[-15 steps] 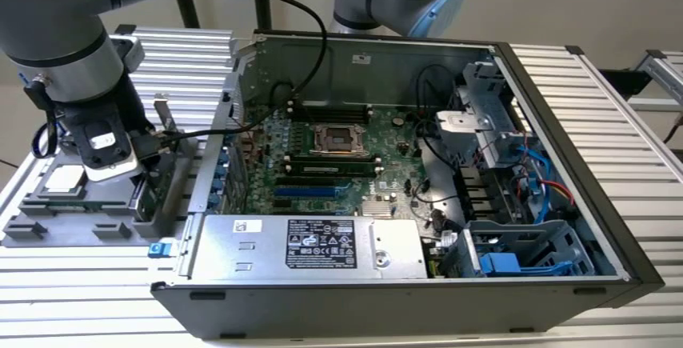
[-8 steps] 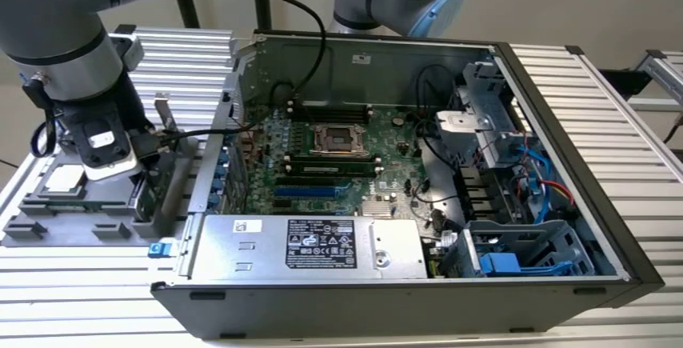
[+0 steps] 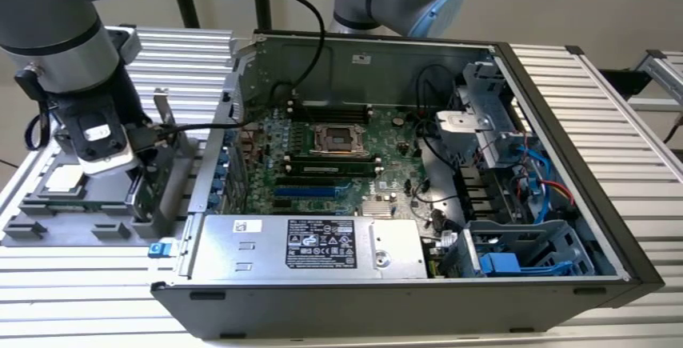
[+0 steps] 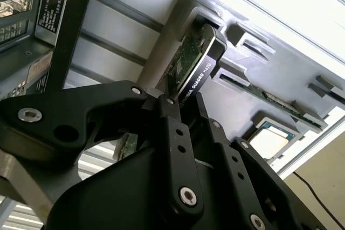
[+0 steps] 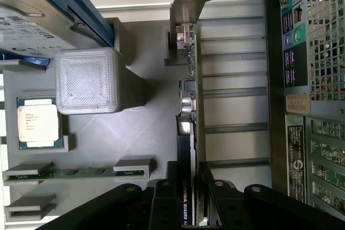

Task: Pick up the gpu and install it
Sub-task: 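Pick up the gpu and move the gpu toward the slot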

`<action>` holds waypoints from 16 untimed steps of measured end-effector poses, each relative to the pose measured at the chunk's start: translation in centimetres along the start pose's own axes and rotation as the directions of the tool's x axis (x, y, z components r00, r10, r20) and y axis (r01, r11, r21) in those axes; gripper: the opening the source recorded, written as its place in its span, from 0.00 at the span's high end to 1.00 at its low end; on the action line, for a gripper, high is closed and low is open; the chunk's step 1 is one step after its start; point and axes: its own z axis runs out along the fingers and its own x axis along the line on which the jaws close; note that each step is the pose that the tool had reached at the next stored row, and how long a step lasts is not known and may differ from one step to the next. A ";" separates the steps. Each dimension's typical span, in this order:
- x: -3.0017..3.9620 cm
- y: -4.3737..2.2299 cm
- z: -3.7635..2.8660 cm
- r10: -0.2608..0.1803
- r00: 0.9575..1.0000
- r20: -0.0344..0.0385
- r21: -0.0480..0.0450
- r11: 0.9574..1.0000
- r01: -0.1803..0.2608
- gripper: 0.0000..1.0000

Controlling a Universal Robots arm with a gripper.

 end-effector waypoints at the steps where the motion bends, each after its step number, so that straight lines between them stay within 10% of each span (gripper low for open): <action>1: 0.00 0.00 -0.10 0.000 1.000 0.000 0.000 1.000 0.000 1.00; 16: 0.00 0.03 -0.54 0.000 1.000 0.000 0.000 1.000 0.000 1.00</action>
